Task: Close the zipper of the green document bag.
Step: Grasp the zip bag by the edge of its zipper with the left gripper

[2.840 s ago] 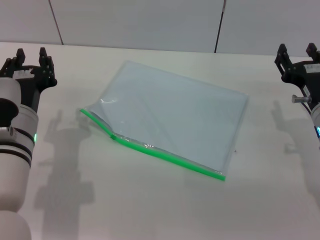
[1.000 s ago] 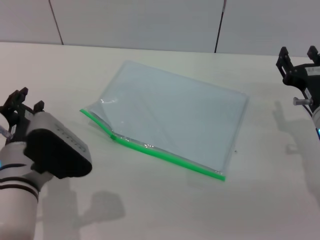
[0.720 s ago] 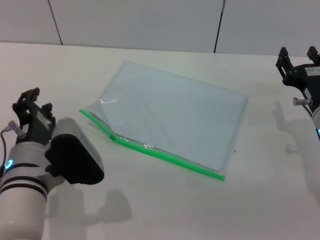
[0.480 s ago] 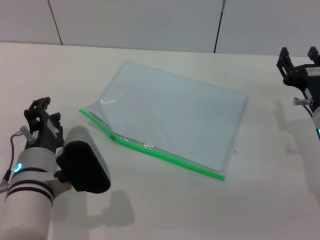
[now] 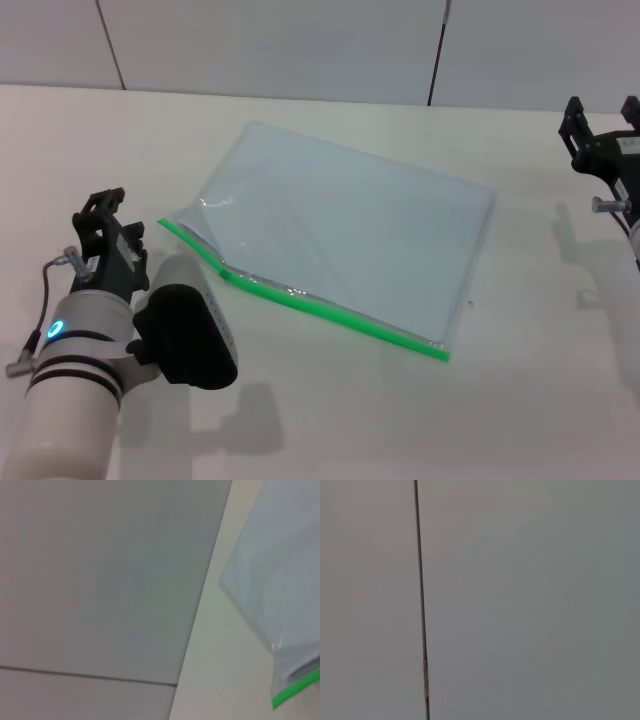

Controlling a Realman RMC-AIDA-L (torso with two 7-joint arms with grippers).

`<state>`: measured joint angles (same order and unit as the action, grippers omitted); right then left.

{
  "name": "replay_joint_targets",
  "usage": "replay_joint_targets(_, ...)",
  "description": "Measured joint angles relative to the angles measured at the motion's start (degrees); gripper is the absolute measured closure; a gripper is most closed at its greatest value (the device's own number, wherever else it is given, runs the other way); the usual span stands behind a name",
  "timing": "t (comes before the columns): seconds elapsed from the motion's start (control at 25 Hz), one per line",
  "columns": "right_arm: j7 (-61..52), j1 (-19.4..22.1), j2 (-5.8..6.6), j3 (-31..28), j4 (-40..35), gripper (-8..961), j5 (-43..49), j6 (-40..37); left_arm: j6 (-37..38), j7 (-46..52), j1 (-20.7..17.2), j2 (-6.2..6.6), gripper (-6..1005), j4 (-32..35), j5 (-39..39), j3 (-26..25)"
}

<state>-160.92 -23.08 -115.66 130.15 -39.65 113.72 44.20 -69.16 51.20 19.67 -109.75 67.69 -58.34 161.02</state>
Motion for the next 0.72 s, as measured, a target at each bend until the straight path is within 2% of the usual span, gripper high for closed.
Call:
replay_joint_targets(0.24, 0.00, 0.07, 0.00, 0.00, -0.12, 272, 0.00, 0.27, 0.54, -0.94, 0.57, 0.17, 461, -0.16, 0.31, 0.53)
replay_joint_targets(0.44, 0.00, 0.15, 0.00, -0.03, 0.04, 272, 0.00, 0.35, 0.43, -2.16, 0.35, -0.02, 323, -0.51, 1.46, 0.21)
replay_joint_targets(0.72, 0.00, 0.16, 0.00, -0.16, 0.10, 272, 0.00, 0.32, 0.16, -2.82, 0.40, -0.06, 329, -0.95, 2.53, 0.04)
